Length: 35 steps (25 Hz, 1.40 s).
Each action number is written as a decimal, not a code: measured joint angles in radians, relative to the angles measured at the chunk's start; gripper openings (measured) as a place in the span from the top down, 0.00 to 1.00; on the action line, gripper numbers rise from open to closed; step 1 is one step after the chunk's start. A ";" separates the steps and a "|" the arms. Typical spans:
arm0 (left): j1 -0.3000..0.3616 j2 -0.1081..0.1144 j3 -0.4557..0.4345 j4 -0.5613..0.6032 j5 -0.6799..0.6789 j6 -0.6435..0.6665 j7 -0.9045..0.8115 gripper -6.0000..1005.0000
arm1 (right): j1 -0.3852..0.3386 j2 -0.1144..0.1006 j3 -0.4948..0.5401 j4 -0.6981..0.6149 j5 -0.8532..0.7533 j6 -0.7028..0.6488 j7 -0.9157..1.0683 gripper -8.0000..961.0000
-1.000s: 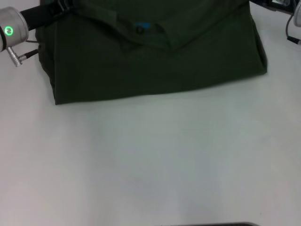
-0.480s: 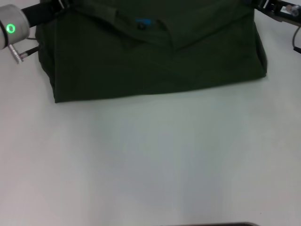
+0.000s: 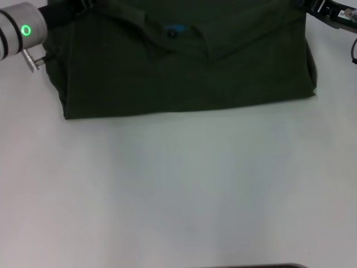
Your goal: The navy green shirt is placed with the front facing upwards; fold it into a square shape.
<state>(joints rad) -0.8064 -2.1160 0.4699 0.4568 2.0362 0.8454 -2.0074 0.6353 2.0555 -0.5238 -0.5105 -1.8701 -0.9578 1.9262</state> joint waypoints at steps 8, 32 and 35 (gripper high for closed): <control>0.011 0.004 -0.009 -0.001 -0.003 -0.033 -0.040 0.91 | 0.032 -0.009 -0.077 0.006 -0.006 0.063 -0.006 0.88; 0.044 0.039 0.085 0.033 -0.003 -0.002 -0.091 0.47 | 0.034 -0.034 -0.250 -0.004 -0.053 0.127 0.140 0.46; 0.079 0.073 0.085 0.057 -0.003 0.124 -0.132 0.47 | 0.014 -0.044 -0.243 -0.014 -0.053 0.069 0.127 0.46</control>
<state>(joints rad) -0.7271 -2.0435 0.5554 0.5140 2.0331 0.9697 -2.1399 0.6493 2.0118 -0.7668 -0.5240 -1.9236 -0.8890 2.0534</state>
